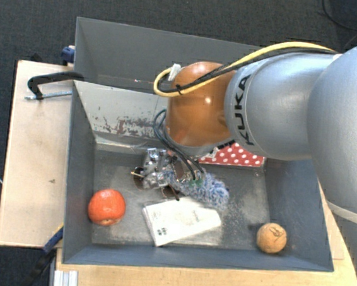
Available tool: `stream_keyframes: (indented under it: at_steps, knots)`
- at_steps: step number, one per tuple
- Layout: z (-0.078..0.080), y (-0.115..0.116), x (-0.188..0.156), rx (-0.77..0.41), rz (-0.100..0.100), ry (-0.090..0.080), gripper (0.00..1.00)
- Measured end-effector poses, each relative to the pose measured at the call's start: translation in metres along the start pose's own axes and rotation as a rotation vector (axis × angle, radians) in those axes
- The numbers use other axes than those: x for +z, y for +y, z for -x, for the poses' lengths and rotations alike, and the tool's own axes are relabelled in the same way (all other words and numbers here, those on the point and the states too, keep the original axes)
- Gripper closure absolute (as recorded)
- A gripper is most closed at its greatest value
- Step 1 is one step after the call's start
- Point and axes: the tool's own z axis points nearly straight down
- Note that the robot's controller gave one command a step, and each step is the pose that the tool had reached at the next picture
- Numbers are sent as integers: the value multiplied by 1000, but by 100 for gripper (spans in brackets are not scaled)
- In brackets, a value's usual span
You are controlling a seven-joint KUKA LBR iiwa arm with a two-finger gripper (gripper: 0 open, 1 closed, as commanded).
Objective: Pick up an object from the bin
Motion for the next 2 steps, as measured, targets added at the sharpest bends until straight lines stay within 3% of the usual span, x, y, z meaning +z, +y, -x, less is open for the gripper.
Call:
stream_keyframes:
  at_steps: [1,2]
  knots:
    - [23,-1,-30,-93,-1,-17,100]
    - [-1,-2,-45,-93,1,3,100]
